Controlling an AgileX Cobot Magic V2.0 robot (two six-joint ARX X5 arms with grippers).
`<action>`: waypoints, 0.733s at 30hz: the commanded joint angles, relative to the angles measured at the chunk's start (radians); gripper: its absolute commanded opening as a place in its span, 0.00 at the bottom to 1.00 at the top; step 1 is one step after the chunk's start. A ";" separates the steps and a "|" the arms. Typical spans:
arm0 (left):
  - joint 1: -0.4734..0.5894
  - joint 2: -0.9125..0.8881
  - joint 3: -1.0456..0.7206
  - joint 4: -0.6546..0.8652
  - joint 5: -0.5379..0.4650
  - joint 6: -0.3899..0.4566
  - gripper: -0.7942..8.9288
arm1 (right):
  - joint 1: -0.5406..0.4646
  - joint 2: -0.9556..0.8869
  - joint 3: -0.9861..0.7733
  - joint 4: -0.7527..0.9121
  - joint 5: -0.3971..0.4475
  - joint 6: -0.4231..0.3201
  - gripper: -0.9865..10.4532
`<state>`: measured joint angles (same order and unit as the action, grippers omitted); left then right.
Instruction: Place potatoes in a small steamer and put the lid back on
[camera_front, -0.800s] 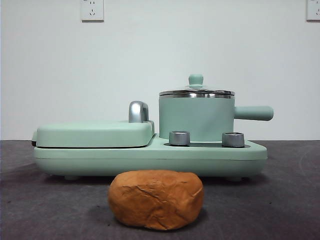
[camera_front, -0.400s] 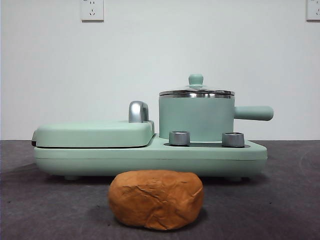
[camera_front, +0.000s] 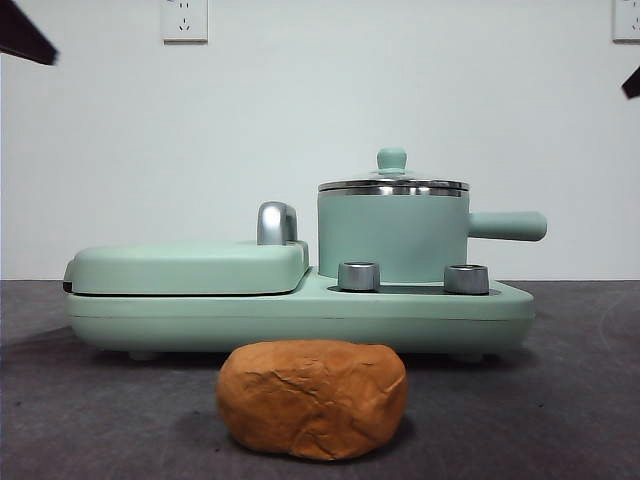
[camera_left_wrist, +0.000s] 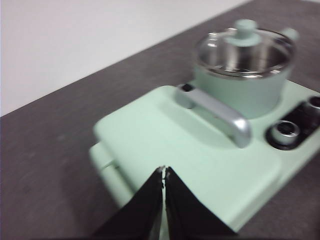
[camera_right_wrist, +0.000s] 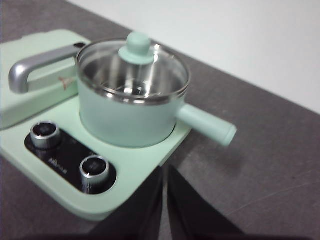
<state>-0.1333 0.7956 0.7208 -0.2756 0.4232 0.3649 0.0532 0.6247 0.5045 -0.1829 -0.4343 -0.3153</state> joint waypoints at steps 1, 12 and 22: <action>-0.053 0.039 0.023 0.014 0.005 0.064 0.09 | 0.019 0.025 0.019 0.019 -0.003 -0.015 0.10; -0.220 0.091 0.024 0.141 0.005 -0.119 0.39 | 0.076 0.040 0.019 0.025 -0.004 -0.014 0.32; -0.347 0.214 0.024 0.426 -0.066 -0.199 0.37 | 0.102 0.038 0.019 0.026 -0.003 -0.005 0.32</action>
<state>-0.4709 0.9905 0.7254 0.1173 0.3668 0.1959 0.1513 0.6609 0.5060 -0.1684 -0.4355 -0.3187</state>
